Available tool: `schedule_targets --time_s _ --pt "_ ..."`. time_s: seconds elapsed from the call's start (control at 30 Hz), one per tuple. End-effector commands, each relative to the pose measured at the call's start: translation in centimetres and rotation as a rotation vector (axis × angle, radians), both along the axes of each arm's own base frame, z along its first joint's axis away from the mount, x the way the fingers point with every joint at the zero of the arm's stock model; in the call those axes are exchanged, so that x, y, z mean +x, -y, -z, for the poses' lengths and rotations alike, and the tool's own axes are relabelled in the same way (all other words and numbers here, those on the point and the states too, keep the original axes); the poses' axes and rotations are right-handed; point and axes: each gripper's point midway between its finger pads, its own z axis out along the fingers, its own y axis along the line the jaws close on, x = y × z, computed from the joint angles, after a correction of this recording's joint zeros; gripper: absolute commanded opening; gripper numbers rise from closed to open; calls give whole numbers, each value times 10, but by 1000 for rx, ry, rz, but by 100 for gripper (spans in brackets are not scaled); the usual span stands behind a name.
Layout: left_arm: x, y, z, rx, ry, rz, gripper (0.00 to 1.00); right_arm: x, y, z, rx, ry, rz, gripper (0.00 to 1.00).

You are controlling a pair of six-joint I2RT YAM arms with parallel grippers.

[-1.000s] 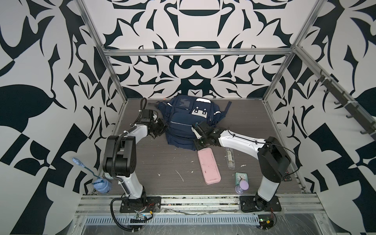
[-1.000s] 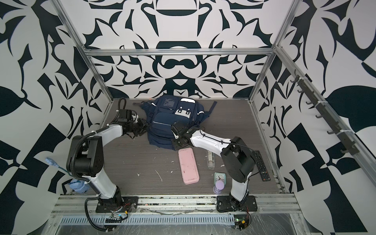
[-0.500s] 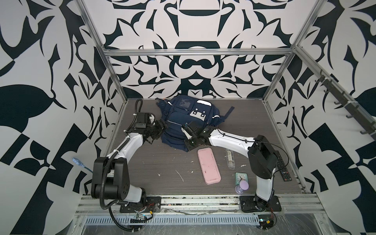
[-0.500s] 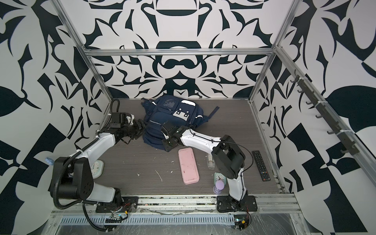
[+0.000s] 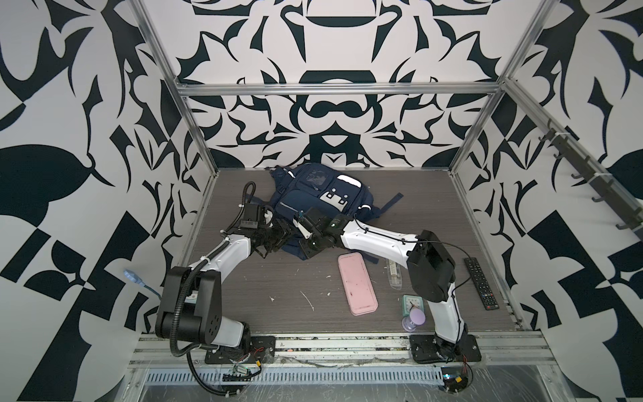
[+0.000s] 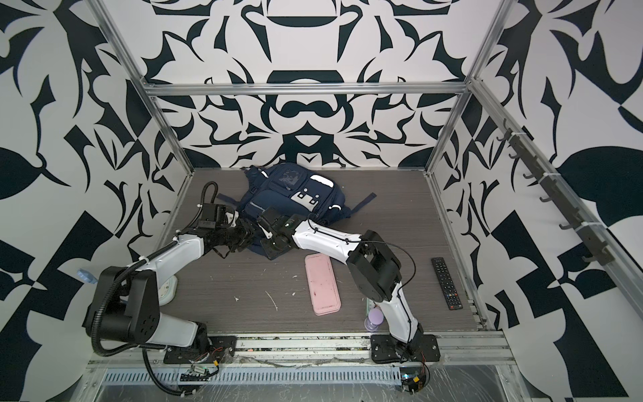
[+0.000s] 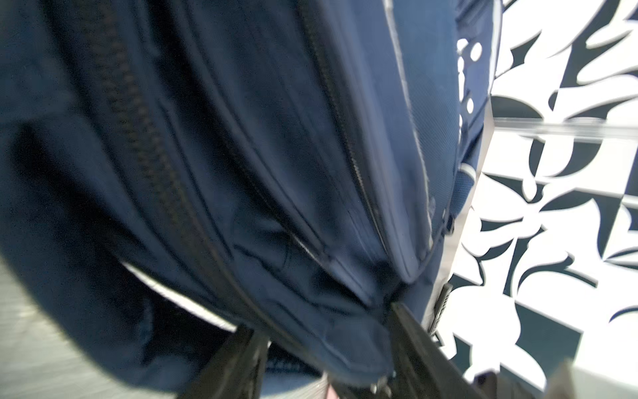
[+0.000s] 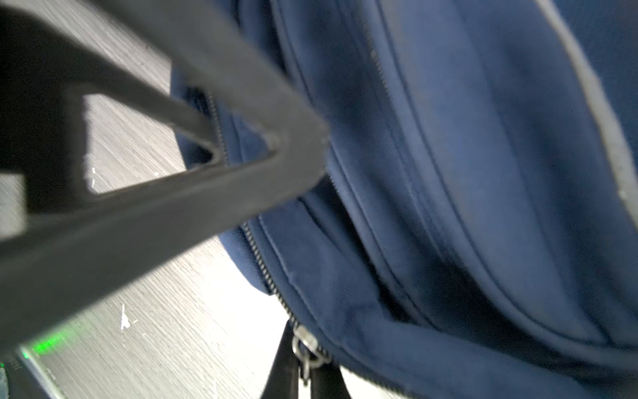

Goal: Pack books, pencil case, and school supplies into a backpack
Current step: Zip the student bag at the top-center of the table.

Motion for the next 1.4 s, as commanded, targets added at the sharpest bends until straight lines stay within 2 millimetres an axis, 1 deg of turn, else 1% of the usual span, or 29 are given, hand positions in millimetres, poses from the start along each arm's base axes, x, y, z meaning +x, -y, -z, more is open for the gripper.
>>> schedule_targets --time_s 0.0,0.1,0.2,0.3,0.43,0.57,0.67,0.8,0.87,1.0,1.2,1.3,1.37 --pt "11 2 3 2 2 -1 38 -3 -11 -38 66 55 -32 0" --pt "14 3 4 1 2 3 21 -6 -5 -37 63 57 -30 0" --pt "18 1 1 4 10 4 7 -9 4 -31 35 58 -30 0" --pt "23 -4 -5 8 23 0 0 -10 20 -23 -8 58 -17 0" --pt "28 -19 -14 13 46 -27 0 -2 53 -13 -33 46 39 0" --pt "30 -33 -17 18 51 -44 0 17 98 -10 -29 25 126 0" --pt "29 -37 -18 16 51 -49 0 32 131 -4 -19 6 192 0" --pt "27 -37 -16 12 47 -50 0 58 178 11 -20 -36 307 0" --pt "27 -37 -15 8 47 -52 0 71 193 14 -7 -49 352 0" --pt "25 -36 -13 6 42 -48 0 92 206 14 -1 -41 391 0" --pt "20 -39 -17 27 51 -44 0 119 229 38 -47 -86 463 0" --pt "18 -40 -18 40 55 -42 0 125 236 39 -58 -89 484 0" --pt "17 -40 -17 39 52 -39 0 123 235 35 -49 -91 482 0"
